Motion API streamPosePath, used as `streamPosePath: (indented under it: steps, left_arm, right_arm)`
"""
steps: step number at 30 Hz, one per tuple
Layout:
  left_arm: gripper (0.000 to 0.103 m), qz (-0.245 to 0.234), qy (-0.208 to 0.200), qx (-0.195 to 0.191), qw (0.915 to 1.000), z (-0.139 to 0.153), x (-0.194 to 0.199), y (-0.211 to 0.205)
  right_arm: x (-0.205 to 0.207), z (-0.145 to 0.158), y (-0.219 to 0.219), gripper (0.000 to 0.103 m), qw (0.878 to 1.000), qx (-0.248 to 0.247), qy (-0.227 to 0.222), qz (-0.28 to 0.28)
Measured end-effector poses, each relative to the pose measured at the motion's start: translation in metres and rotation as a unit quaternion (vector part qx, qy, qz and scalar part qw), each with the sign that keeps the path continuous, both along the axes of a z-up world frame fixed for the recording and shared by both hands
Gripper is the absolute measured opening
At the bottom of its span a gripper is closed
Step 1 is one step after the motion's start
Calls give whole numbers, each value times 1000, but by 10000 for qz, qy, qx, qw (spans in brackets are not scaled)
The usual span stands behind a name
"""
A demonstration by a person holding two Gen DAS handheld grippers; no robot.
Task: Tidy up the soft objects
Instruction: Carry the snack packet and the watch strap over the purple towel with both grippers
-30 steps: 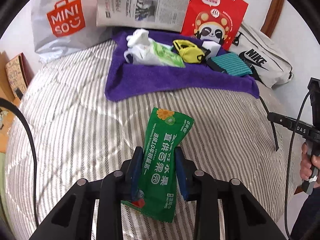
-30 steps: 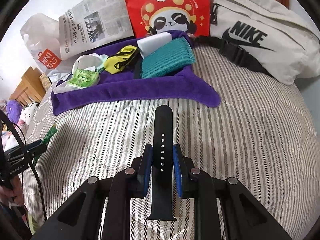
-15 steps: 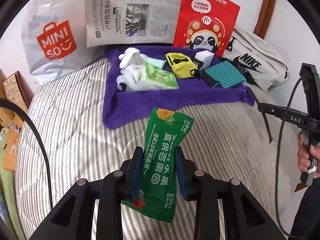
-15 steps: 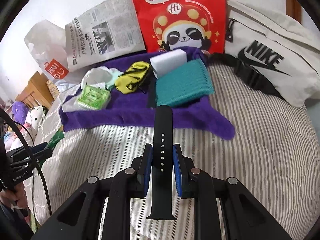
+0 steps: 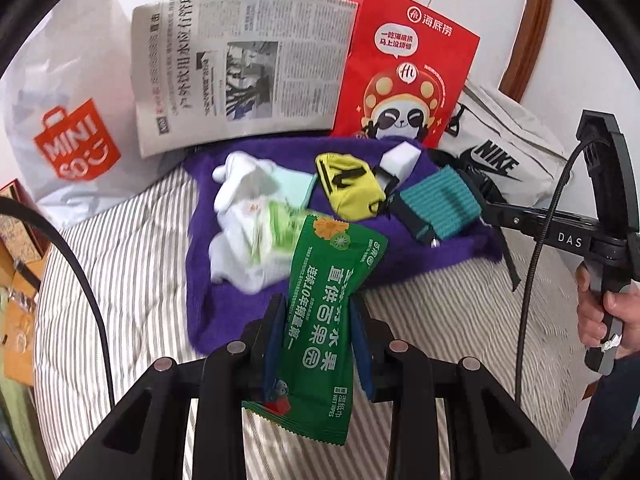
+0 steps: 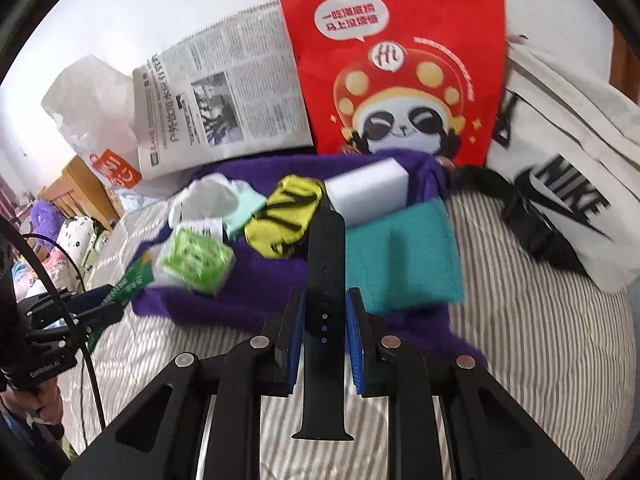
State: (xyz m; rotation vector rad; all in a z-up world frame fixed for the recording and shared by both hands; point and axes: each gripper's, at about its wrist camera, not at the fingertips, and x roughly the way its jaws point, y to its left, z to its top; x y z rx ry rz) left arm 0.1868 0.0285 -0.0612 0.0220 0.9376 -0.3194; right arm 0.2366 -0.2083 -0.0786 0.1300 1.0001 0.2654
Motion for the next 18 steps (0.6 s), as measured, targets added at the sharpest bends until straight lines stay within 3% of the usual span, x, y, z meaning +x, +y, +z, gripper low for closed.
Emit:
streamPosePath:
  steps: [8, 18]
  left_arm:
    - [30, -59, -5, 22, 10000, 9, 48, -11]
    - [30, 69, 161, 36, 9998, -7, 113, -10]
  right_arm:
    - [47, -2, 17, 21, 9998, 154, 44, 148]
    - [90, -37, 36, 21, 9986, -21, 328, 412]
